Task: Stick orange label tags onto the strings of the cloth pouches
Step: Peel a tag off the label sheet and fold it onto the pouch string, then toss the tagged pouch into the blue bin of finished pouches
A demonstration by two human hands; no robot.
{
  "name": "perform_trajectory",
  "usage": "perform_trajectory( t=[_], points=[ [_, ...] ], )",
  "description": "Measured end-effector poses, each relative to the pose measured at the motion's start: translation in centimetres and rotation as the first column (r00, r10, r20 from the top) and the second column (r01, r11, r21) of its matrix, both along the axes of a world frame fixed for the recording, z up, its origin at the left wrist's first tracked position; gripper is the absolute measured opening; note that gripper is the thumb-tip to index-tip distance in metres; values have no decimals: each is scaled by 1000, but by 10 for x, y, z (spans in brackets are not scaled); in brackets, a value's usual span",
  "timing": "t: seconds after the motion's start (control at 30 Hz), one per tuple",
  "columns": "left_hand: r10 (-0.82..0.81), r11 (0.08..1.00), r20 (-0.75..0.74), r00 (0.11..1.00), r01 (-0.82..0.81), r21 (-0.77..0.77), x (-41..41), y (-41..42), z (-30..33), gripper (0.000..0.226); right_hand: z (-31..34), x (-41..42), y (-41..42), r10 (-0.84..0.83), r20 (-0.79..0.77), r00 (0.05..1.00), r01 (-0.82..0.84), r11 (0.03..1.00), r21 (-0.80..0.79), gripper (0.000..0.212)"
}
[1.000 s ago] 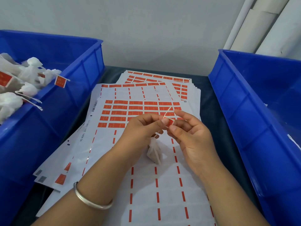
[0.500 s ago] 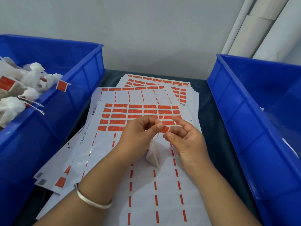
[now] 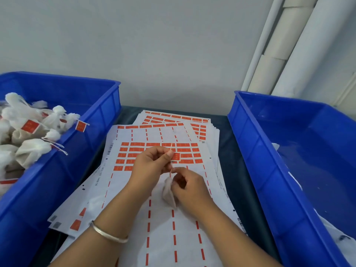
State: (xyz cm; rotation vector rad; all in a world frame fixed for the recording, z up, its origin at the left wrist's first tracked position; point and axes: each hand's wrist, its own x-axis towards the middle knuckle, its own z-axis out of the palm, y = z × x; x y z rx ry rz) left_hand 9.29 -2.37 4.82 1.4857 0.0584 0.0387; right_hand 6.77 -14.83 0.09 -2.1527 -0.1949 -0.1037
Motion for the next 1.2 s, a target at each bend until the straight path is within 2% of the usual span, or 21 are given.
perform_trajectory(
  t=[0.1, 0.2, 0.33, 0.5, 0.6, 0.73, 0.93, 1.03, 1.1, 1.2],
  points=[
    [3, 1000, 36, 999, -3, 10, -5, 7, 20, 7, -3, 1, 0, -25, -28, 999, 24, 1000, -6, 21],
    [50, 998, 86, 995, -53, 38, -12, 19, 44, 6, -5, 3, 4, -14, -67, 998, 8, 997, -80, 26],
    [78, 991, 223, 972, -101, 92, -30, 39, 87, 6, -2, 4, 5, -36, -91, 995, 19, 984, -175, 31],
    [148, 922, 442, 885, -285, 262, -47, 76, 143, 13, 1, 2, 8, 18, -73, 997, -41, 944, -327, 24],
    [216, 896, 479, 851, -368, 250, -47, 108, 170, 21, 4, 0, 11, 64, -58, 996, -83, 898, -433, 24],
    [284, 797, 506, 814, -494, 347, -38, 157, 186, 24, 10, -4, 13, 83, -50, 995, -96, 878, -470, 28],
    [432, 554, 522, 735, -673, 489, -20, 218, 185, 26, 11, -6, 14, 84, -49, 995, -97, 865, -493, 29],
    [471, 535, 484, 738, -675, 508, -15, 241, 179, 20, 12, -6, 14, 86, -45, 995, -96, 854, -511, 28],
    [493, 495, 465, 735, -677, 545, -12, 252, 174, 9, 12, -6, 14, 89, -40, 995, -97, 850, -517, 28],
    [508, 427, 456, 730, -674, 603, -9, 263, 170, 6, 12, -6, 15, 86, -28, 996, -88, 846, -525, 27]
  ],
)
